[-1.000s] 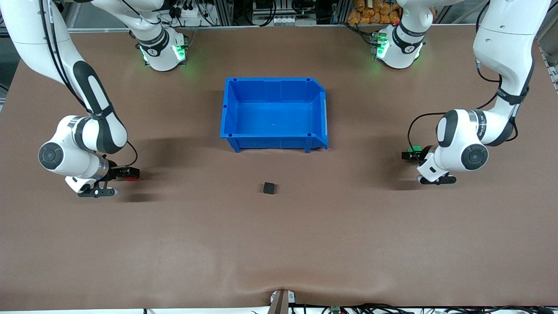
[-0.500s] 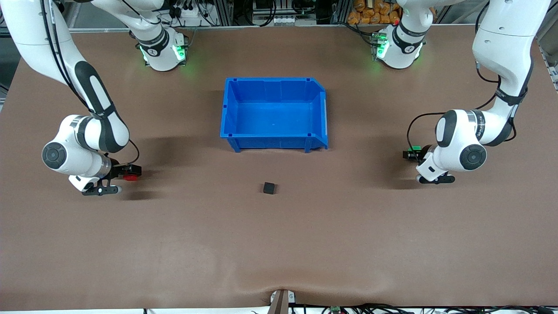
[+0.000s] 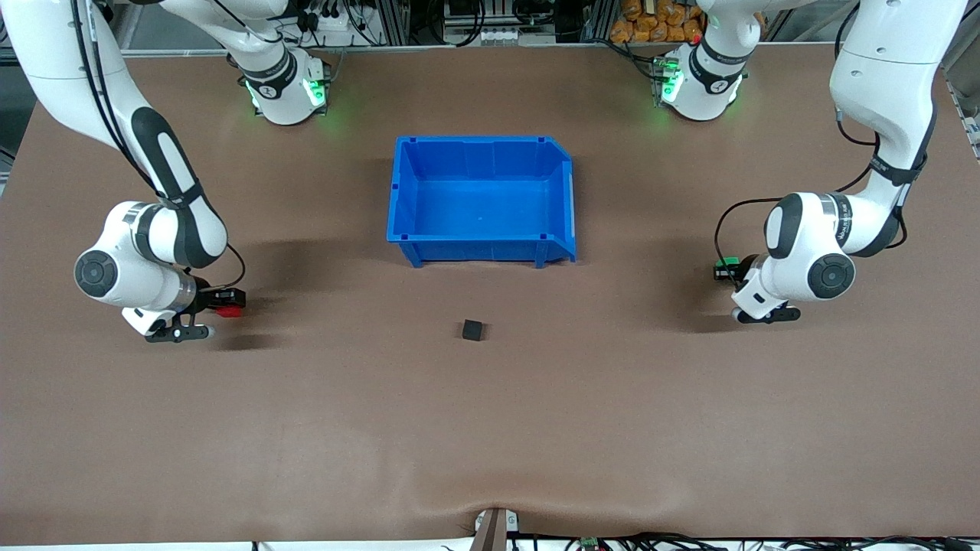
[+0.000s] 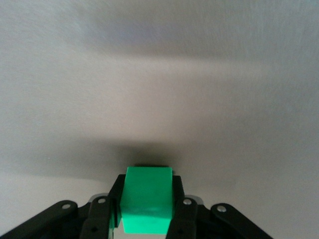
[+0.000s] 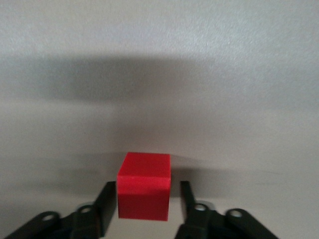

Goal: Attach green and red cubes to black cube
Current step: 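Lower and close the right gripper on red while the left gripper grasps green, then carry the red cube with the right gripper while the left gripper carries green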

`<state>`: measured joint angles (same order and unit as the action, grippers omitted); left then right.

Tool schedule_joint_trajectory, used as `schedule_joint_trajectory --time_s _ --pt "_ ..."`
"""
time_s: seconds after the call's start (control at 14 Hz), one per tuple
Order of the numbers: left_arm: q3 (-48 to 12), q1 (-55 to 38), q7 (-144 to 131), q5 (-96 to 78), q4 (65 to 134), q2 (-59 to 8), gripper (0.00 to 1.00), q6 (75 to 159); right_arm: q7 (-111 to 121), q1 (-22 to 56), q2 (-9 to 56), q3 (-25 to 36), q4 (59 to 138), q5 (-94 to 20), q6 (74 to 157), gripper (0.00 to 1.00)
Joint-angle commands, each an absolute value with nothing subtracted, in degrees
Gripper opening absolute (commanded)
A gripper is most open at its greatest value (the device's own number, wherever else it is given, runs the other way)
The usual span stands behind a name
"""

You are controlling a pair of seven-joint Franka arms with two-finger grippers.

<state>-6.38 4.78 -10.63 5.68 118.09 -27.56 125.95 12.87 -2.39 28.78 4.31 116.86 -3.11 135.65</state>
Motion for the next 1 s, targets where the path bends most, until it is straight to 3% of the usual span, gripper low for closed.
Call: schedule_joint_trajectory --time_s 0.0,0.29,0.64,0.93 --pt "-7.0 5.0 -16.1 6.1 115.8 -25.3 0.00 123.2 14.9 -2.3 27.2 4.2 117.5 -3.4 132.3 0.00" --pt "-6.9 4.9 -18.8 -0.4 109.4 -25.3 0.00 117.7 23.0 -2.4 27.1 4.3 115.7 -3.3 132.0 0.00" --pt "-7.2 3.1 -30.0 -3.4 103.4 -25.7 0.00 116.5 38.7 -3.0 27.0 4.3 111.5 -3.2 131.9 0.00" --pt "-7.6 -1.7 -44.6 -5.5 96.5 -29.8 0.00 116.5 50.2 -2.9 26.8 4.5 107.1 -2.6 131.5 0.00"
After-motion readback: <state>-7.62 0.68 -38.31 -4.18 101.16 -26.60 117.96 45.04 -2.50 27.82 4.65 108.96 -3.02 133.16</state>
